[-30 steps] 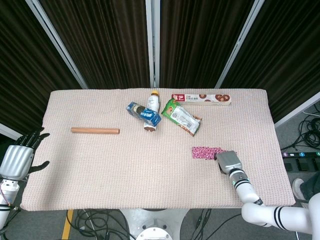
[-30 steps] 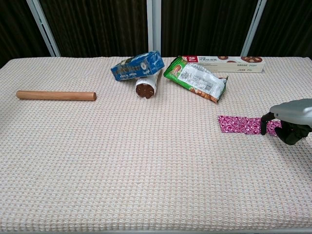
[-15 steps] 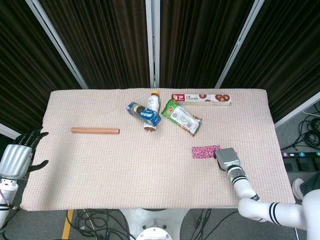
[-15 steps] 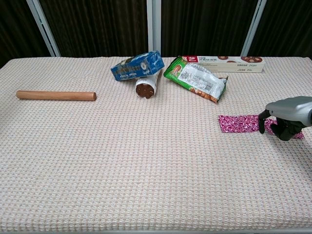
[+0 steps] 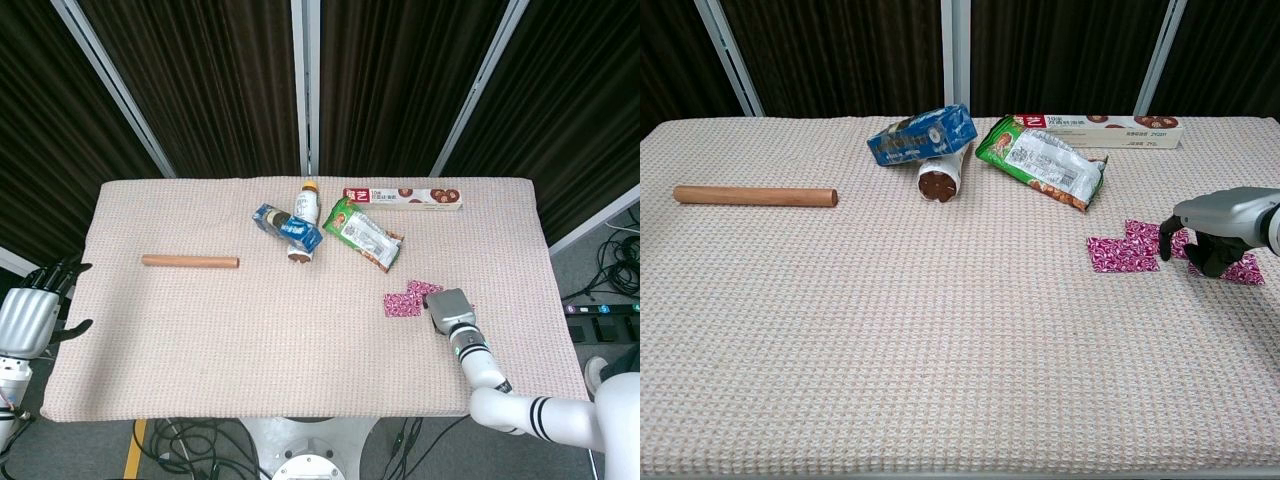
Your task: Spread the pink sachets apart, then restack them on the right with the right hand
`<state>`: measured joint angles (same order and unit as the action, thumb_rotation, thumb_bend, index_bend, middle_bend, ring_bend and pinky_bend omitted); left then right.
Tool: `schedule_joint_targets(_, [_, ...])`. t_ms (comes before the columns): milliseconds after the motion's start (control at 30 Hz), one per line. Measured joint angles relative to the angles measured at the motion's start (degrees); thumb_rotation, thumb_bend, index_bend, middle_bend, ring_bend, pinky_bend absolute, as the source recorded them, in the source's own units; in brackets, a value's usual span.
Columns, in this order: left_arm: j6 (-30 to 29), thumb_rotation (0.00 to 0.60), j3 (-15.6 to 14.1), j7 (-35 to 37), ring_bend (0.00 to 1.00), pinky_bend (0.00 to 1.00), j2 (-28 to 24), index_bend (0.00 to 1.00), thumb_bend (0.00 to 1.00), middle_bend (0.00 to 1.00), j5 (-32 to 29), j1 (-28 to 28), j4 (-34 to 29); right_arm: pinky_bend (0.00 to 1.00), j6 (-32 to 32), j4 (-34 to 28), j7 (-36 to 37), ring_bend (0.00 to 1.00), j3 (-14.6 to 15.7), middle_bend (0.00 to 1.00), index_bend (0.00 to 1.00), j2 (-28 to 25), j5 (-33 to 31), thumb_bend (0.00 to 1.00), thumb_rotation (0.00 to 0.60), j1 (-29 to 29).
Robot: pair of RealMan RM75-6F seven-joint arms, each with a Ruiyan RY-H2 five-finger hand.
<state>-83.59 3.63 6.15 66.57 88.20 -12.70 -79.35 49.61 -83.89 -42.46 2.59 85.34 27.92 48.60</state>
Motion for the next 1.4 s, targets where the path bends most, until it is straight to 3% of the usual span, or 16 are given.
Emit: schedule_joint_targets(1400, [1.9,0.600,0.7,2.2,0.19,0.29,0.8,0.25,0.09,0.22,-1.8,-0.6,3.5,0.95,-4.6,8.6,-1.7,1.00,-1.0,1.00,0.33,2.6,-5.6,0.71,0.600,5.1])
